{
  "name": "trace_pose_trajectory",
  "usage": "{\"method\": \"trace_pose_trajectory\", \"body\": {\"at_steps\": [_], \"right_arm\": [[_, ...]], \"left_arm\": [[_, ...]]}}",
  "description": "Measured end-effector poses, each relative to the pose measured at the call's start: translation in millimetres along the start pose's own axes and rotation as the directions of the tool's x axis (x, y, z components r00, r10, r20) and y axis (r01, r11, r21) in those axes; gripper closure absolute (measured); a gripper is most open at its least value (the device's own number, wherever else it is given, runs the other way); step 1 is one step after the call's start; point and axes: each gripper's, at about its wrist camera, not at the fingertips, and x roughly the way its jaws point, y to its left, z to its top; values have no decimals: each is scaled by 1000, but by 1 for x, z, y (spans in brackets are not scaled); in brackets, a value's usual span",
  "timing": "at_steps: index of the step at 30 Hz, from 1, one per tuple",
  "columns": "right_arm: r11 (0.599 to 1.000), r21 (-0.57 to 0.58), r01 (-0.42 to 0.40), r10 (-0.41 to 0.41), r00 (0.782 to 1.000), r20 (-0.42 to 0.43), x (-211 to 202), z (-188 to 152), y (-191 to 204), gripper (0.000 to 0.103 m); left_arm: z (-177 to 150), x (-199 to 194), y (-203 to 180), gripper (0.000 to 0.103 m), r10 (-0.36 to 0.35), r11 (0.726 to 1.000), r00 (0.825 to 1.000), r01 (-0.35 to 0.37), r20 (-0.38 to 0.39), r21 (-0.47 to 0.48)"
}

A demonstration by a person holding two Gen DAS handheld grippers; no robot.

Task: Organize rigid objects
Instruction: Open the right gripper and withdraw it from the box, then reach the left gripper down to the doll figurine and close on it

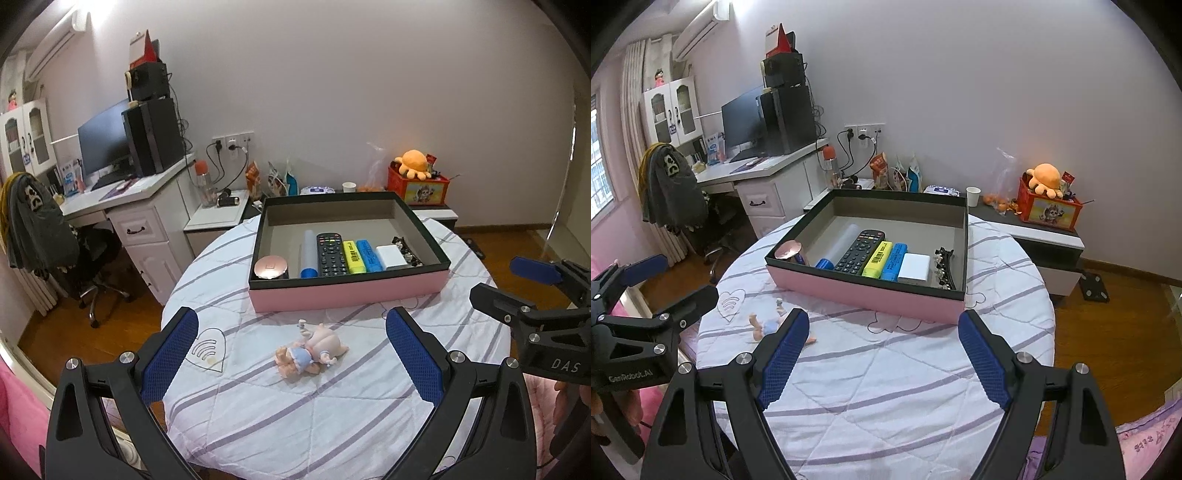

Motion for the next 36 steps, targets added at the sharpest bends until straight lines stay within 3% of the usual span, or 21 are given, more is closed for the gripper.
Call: {"method": "trace_pose_trajectory", "body": {"at_steps": [9,15,20,27,36], "right_arm": [[1000,14,-8,8,1000,-15,2,-7,-4,19],[1000,25,-17,18,999,-47,15,-14,-9,19],[999,41,-18,22,994,-109,38,-26,-14,19],[998,56,-33,43,982,-181,72,-36,-20,19],[997,56,-51,62,974,-217,95,-35,-18,19]], "left_arm": [[-1,1,-10,0,5,1000,1000,-4,-9,18],[-12,25,-14,0,11,1000,998,-10,-67,28],[-38,62,-16,0,11,999,985,-3,-170,49],[-63,107,-1,0,27,1000,955,-21,-296,22],[-65,136,2,0,4,1000,944,-3,-330,3]]}}
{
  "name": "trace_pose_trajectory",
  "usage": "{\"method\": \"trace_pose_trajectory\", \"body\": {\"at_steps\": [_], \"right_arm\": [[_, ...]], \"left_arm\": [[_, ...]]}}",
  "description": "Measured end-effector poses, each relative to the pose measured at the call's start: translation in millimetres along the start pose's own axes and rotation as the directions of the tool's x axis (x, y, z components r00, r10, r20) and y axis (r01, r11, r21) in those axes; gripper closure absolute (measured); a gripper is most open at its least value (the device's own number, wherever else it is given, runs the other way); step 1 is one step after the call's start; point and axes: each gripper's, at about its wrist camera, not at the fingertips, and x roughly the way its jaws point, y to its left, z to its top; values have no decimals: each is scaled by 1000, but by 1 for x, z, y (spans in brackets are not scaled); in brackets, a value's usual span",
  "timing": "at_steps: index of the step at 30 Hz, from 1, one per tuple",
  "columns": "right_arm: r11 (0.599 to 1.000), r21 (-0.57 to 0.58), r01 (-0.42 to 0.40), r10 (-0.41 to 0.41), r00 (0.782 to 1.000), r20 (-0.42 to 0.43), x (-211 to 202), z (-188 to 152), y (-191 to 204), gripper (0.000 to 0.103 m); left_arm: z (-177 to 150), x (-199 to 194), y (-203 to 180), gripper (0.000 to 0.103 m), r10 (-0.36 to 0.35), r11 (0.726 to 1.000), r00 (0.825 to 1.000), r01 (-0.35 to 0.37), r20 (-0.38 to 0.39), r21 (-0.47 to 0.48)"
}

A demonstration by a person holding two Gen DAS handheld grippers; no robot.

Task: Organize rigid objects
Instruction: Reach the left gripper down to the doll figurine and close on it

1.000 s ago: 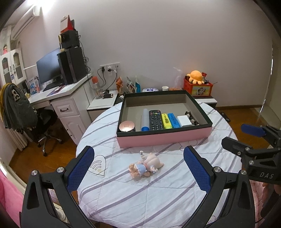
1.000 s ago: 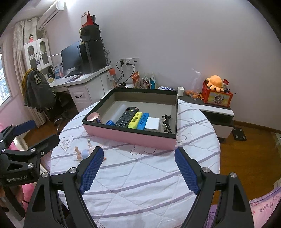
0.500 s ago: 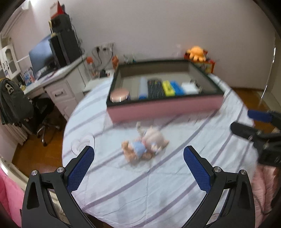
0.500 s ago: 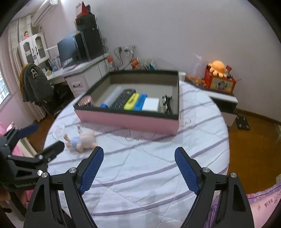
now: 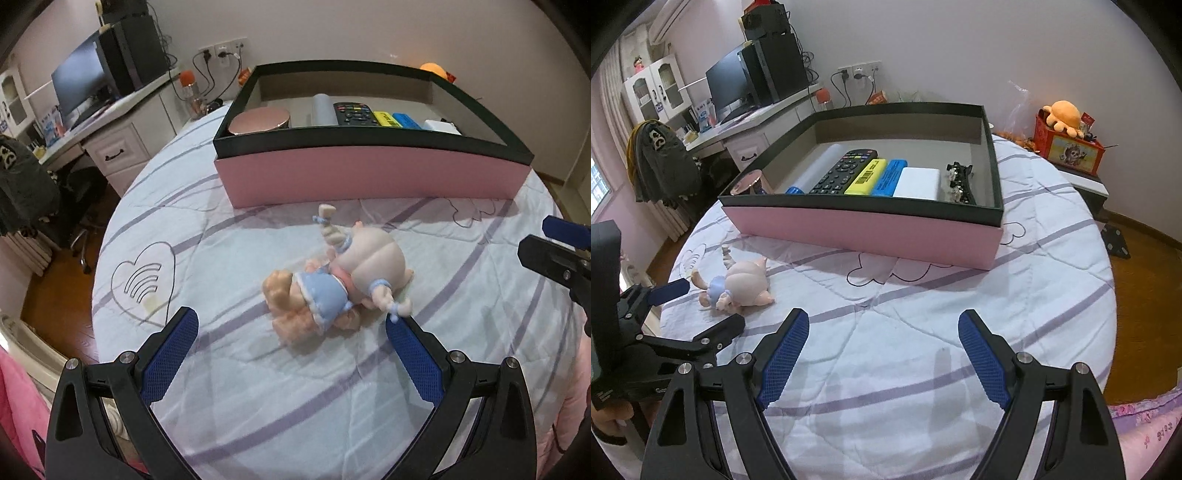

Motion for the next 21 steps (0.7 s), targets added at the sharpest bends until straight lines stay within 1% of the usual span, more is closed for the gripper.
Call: {"method": "trace_pose_trajectory", "body": {"at_steps": [4,5,6,7,8,10,11,18,21], "right_arm": [[1000,2,2,-2,1000,-10,5,2,-2,19],[1000,2,2,-2,1000,-12,5,2,-3,19],[1000,2,2,-2,1000,-15,7,2,-3,19],[1000,3,4,-4,1000,-17,7,3,-3,19],[1000,4,6,-6,1000,-19,8,3,-4,19],[1000,5,7,-7,1000,-22,11,5,-4,19],[1000,5,8,-8,1000,-23,11,6,-3,19],[1000,-8,4,-5,1000,-31,15,8,1,19],[1000,-12,6,-6,999,-31,15,9,2,19]], "left_arm": [[6,7,7,1,-55,998,999,55,0,-22],[8,7,8,6,-70,997,998,70,3,-20],[9,7,7,17,-86,996,996,86,7,-17],[11,8,6,23,-107,994,994,107,9,-11],[12,10,3,34,-112,994,994,112,4,-3],[14,11,-3,42,-103,994,995,103,12,25],[15,12,-5,50,-111,993,994,111,12,32],[20,10,-10,51,-123,992,992,122,18,40],[17,3,-9,52,-142,989,989,141,27,36]]}}
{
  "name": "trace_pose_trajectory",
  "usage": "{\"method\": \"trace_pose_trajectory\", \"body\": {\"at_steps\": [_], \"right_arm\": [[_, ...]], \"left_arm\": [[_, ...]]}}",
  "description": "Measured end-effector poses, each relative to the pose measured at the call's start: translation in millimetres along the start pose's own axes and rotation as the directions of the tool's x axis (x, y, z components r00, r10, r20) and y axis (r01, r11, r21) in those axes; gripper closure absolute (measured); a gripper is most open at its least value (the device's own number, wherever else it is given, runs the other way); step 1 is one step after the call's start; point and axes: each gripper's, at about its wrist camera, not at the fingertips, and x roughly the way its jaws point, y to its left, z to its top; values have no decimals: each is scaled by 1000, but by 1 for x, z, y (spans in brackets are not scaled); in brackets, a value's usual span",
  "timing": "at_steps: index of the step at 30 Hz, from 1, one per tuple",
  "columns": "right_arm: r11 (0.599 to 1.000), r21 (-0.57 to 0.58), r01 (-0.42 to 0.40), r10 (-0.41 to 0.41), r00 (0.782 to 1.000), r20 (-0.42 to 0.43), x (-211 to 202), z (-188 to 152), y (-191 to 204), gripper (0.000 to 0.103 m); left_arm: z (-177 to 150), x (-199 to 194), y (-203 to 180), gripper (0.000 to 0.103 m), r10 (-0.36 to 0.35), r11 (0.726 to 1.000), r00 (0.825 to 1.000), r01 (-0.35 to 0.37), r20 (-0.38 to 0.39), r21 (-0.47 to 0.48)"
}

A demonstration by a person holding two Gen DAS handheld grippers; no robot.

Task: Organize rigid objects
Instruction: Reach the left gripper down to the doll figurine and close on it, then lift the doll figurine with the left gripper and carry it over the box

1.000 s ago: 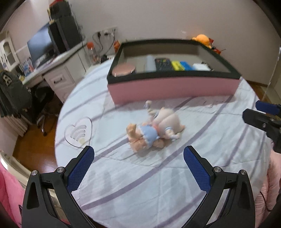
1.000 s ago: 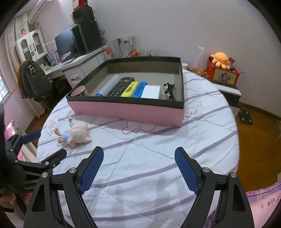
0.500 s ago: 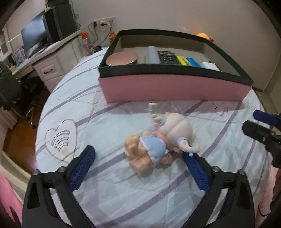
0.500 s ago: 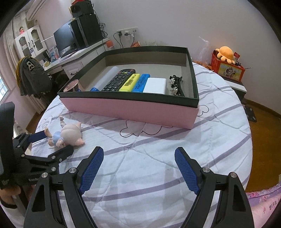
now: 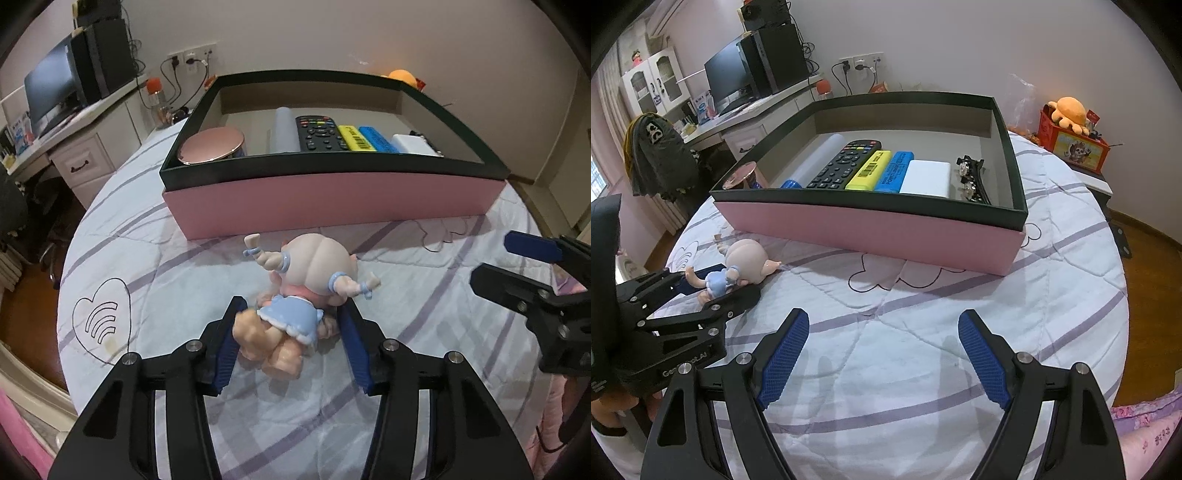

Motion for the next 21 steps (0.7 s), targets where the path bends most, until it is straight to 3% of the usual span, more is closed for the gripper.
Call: {"method": "trace_pose_trajectory", "body": {"at_steps": [5,13,21], "right_arm": [[1000,-1,2,-2,1000,10,-5,2,1,19],[1000,-11,0,0,1000,16,-11,0,6,19],[1000,-3,3,-3,1000,7,-10,-3,3,19]], "left_arm": [[-1,-19,-2,52,-19,1000,999,18,35,13],[-12,-6,-3,52,-40,999,998,40,-46,3],[-7,-3,-9,54,-31,1000,999,31,-18,6]]}}
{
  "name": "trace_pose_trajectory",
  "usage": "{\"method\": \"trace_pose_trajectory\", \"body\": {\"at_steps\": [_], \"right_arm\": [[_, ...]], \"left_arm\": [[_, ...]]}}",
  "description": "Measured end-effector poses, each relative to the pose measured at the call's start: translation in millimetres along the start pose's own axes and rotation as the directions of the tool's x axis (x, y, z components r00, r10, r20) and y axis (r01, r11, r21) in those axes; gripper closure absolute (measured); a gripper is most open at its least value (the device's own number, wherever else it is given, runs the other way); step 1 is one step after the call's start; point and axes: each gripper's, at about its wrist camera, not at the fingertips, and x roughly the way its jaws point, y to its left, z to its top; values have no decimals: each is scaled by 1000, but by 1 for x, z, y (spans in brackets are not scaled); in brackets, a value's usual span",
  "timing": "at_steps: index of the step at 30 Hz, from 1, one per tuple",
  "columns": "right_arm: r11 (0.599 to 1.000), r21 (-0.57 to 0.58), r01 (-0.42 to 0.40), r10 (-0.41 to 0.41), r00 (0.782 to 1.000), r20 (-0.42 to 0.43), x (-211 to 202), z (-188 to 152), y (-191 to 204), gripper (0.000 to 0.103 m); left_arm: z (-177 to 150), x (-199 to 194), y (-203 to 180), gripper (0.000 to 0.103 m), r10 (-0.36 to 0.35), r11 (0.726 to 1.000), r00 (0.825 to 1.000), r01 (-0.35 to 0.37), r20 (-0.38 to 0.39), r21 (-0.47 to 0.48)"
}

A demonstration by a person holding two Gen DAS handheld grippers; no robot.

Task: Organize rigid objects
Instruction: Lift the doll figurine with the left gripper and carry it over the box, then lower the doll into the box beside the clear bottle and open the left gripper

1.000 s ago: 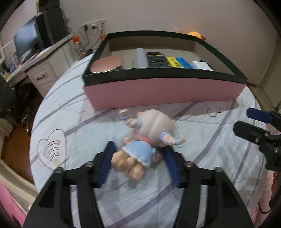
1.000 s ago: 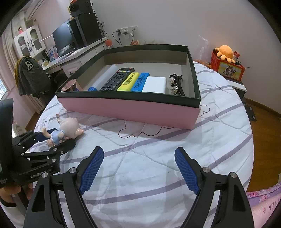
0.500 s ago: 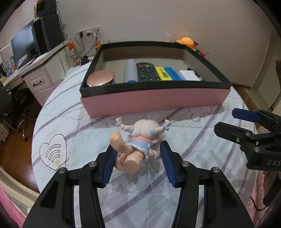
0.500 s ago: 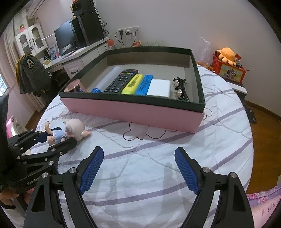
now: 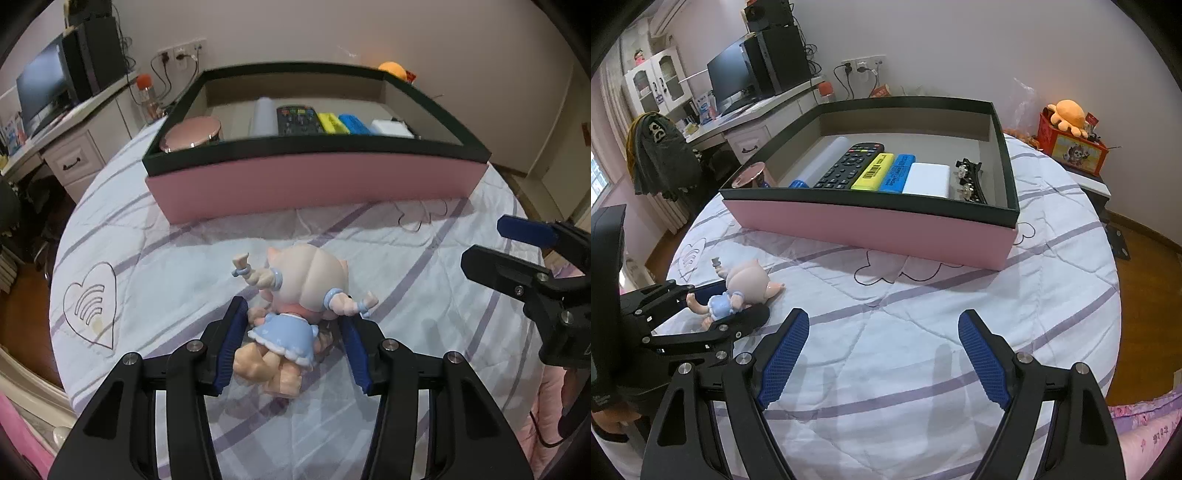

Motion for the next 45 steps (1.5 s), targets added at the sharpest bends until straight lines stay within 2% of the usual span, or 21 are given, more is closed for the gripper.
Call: {"method": "trace_pose_trajectory", "body": {"at_steps": [4,9,12,19,27,33,40,45], "right_arm": [[1000,3,1,-1,1000,12,-3,2,-1,19],[1000,-10,7,-6,999,54,-17,12,1,19],[1000,-21,16,-14,996,90,-27,23,2,19],[998,-39,41,-35,986,162,-35,62,3,19],[997,-67,33,-20,983,180,-5,115,9,18],[996,-84,22,-9,988,155,29,144,7,18],[997,-79,11,-2,994,113,59,156,-4,18],[997,-79,13,-7,997,74,72,158,-7,18]], "left_arm": [[0,-10,-2,54,-14,1000,1000,14,26,9],[10,-40,0,54,-34,999,994,33,104,14],[24,-55,4,54,-50,999,988,49,146,16],[79,-59,27,53,-6,1000,979,10,204,-21],[139,-25,53,53,10,997,983,3,185,-72],[174,25,73,53,56,992,992,-43,113,-116],[178,65,76,53,86,988,995,-79,43,-131],[177,67,70,53,127,986,991,-121,44,-114]]}}
